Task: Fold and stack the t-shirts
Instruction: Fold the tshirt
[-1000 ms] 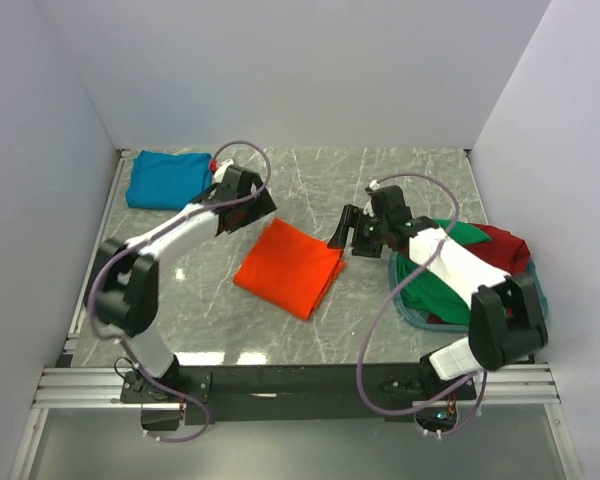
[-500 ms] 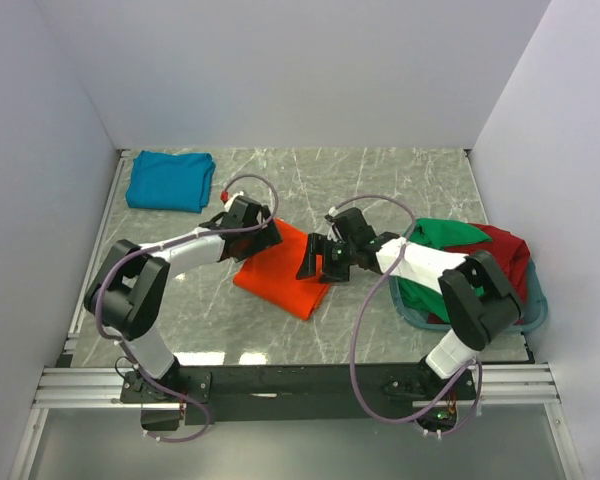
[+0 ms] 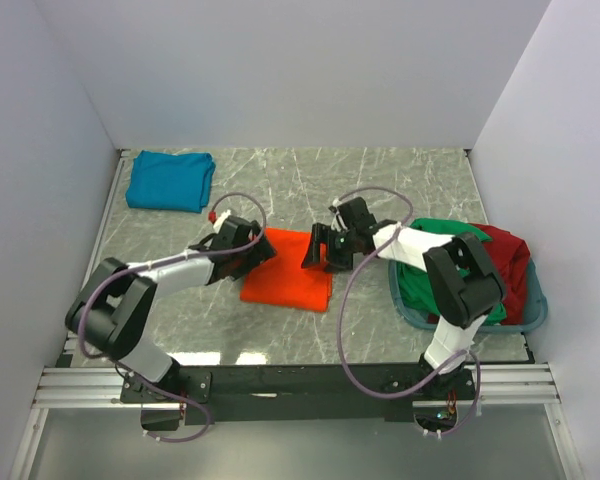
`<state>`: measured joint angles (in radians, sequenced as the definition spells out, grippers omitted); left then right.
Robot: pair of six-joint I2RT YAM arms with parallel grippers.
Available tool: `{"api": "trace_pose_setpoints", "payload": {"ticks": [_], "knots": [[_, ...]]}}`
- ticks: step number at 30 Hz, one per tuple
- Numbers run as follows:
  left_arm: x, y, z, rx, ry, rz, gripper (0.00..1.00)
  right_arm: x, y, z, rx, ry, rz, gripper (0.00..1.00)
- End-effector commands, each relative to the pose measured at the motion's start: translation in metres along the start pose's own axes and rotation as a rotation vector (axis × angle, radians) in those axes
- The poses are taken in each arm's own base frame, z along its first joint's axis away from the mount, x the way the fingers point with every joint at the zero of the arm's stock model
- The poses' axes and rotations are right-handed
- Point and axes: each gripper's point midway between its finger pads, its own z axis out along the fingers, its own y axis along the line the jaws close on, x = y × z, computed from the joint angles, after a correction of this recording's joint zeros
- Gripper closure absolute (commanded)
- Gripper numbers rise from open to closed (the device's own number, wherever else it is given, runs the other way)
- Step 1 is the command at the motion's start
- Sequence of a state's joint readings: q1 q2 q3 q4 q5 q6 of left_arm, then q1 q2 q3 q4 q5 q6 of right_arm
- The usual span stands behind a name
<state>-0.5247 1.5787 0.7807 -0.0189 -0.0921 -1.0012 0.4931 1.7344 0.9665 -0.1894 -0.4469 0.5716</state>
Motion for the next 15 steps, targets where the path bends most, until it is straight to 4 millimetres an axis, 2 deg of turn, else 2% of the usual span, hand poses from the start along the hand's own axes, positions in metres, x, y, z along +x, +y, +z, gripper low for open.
{"api": "trace_pose_setpoints", "payload": {"ticks": [1, 2, 3, 6, 7, 9, 10, 12, 13, 14, 15], "knots": [[0.026, 0.015, -0.018, -0.05, 0.045, -0.061, 0.01, -0.025, -0.017, 0.005, 0.068, -0.015, -0.101, 0.15], [0.016, 0.014, -0.025, -0.065, -0.011, -0.089, 0.01, -0.026, -0.016, 0.002, 0.076, -0.011, -0.109, 0.15], [0.018, 0.021, -0.03, -0.095, -0.015, -0.09, 0.01, -0.029, -0.013, 0.0, 0.072, -0.016, -0.122, 0.15], [0.002, 0.016, -0.045, -0.09, -0.086, -0.106, 0.0, -0.035, 0.014, -0.019, 0.003, -0.035, -0.154, 0.13], [-0.004, 0.014, -0.05, -0.087, -0.105, -0.107, 0.01, -0.04, 0.024, -0.031, -0.017, -0.063, -0.175, 0.13], [-0.019, 0.002, -0.061, -0.06, -0.151, -0.098, 0.01, -0.041, 0.032, -0.044, -0.013, -0.083, -0.188, 0.12], [-0.021, 0.004, -0.064, -0.076, -0.158, -0.095, 0.01, -0.047, 0.039, -0.059, -0.006, -0.129, -0.202, 0.11], [-0.029, 0.004, -0.07, -0.08, -0.193, -0.082, 0.01, -0.049, 0.037, -0.074, 0.031, -0.176, -0.195, 0.11], [-0.029, 0.009, -0.071, -0.098, -0.198, -0.079, 0.01, -0.057, 0.038, -0.091, 0.067, -0.248, -0.184, 0.11], [-0.03, 0.012, -0.07, -0.115, -0.201, -0.059, 0.01, -0.062, 0.034, -0.102, 0.106, -0.303, -0.158, 0.1], [-0.033, 0.015, -0.069, -0.134, -0.213, -0.055, 0.01, -0.059, 0.025, -0.108, 0.142, -0.338, -0.123, 0.1]]}}
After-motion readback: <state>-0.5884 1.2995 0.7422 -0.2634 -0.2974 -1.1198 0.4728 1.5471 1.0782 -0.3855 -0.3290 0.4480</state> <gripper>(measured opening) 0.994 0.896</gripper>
